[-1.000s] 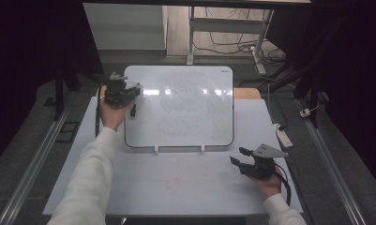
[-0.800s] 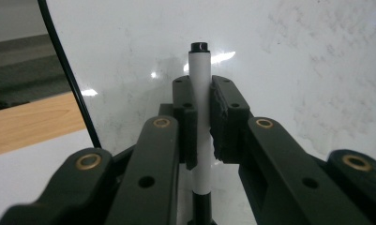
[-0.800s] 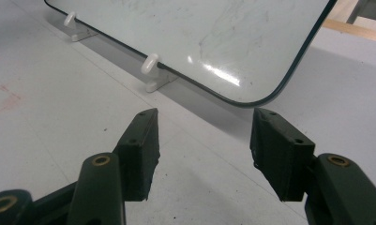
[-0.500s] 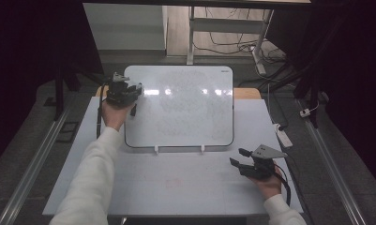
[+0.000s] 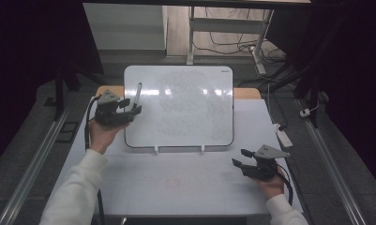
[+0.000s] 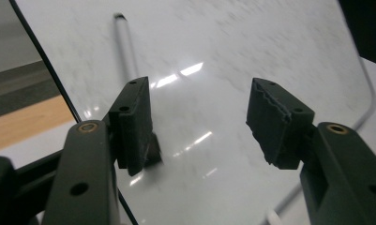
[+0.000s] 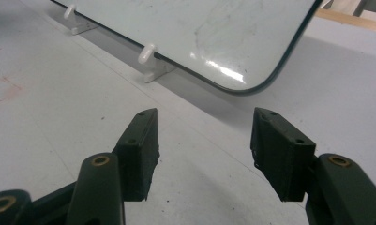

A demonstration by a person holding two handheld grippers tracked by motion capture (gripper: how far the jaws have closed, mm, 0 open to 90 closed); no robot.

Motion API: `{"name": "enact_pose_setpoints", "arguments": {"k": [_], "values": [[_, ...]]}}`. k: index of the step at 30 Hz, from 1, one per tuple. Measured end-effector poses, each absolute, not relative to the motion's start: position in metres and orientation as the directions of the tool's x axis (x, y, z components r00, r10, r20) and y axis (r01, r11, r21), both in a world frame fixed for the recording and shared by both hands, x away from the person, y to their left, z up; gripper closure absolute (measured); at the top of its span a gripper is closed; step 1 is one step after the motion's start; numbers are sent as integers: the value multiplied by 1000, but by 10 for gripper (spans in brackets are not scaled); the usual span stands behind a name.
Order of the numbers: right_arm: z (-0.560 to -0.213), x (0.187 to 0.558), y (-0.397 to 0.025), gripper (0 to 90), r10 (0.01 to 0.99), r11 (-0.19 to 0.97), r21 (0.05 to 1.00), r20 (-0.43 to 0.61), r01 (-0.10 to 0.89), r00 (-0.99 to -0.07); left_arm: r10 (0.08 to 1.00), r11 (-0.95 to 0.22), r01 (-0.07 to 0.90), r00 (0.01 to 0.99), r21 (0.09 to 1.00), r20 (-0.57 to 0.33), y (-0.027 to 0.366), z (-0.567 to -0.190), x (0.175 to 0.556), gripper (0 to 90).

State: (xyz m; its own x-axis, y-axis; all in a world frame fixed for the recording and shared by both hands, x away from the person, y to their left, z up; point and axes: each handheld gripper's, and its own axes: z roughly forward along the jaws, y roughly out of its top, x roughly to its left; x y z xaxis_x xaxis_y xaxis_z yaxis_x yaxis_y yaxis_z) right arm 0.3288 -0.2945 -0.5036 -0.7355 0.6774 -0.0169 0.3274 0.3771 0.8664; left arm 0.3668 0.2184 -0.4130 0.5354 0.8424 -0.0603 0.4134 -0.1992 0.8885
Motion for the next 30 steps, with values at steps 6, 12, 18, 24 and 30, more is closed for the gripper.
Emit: {"name": "enact_pose_setpoints", "arguments": {"k": [6,12,18,24,30], "values": [[-505,330,-299,451,678,368,870,-10,329,-735,813,-209,420,577,883,-82,217,-429,329,388],[-505,329,-302,435,677,369,870,-12,326,-736,796,-224,426,598,876,-87,217,-449,295,370],[-506,328,-303,431,670,376,870,-18,319,-742,795,-237,449,600,862,-94,221,-474,268,362],[-507,328,-306,430,667,378,869,-17,319,-745,796,-270,481,599,834,-88,223,-495,253,354],[-509,328,-307,429,662,401,860,-33,316,-749,787,-285,487,611,826,-88,223,-500,250,351]]}}
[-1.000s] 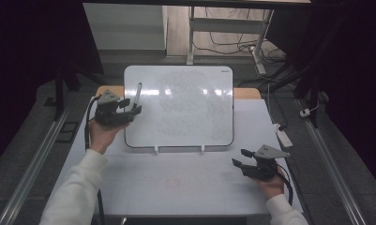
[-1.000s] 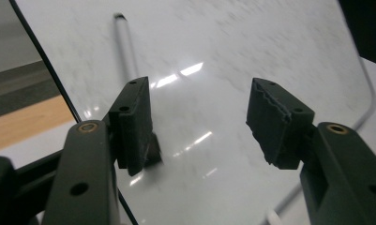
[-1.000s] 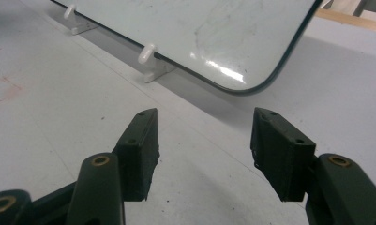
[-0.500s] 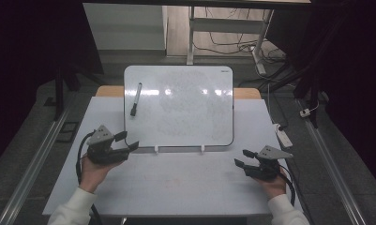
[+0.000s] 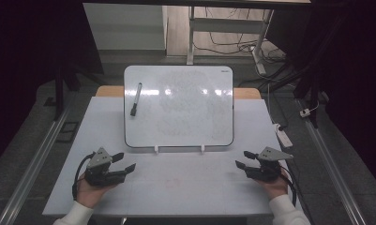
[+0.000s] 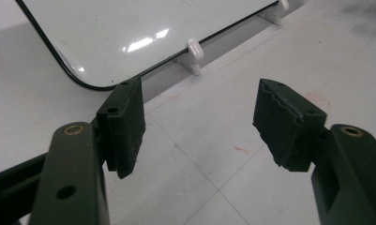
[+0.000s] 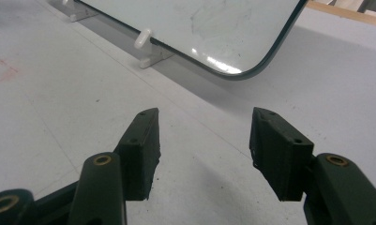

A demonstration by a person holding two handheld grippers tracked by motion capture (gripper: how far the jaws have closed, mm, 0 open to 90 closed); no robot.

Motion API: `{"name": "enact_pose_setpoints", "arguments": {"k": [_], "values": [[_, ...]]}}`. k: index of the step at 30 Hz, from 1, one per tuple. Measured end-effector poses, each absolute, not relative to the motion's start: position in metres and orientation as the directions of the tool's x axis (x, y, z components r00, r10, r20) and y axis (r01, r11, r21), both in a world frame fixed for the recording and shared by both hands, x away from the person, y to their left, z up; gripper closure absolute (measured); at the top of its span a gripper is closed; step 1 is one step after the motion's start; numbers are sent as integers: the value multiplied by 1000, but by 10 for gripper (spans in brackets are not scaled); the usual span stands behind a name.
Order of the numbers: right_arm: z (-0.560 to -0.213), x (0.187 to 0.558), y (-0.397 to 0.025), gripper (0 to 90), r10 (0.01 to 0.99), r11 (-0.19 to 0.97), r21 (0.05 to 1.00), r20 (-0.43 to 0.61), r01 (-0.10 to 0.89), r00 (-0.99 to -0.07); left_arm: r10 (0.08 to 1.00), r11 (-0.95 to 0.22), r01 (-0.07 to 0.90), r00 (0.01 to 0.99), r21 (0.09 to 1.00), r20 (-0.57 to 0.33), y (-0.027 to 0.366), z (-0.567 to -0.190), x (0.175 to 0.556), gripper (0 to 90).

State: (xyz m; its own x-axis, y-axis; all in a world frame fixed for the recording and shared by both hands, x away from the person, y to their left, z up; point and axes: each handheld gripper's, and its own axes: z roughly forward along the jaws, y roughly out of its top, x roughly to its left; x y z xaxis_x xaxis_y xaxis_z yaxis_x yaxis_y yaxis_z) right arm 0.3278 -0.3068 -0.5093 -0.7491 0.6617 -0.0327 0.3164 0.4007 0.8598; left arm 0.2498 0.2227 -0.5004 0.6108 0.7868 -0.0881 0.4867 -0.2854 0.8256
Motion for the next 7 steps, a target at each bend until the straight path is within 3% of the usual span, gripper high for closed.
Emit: {"name": "enact_pose_setpoints", "arguments": {"k": [7], "values": [[-507,327,-308,426,653,392,869,-33,300,-757,789,-282,492,608,824,-93,224,-502,252,342]]}}
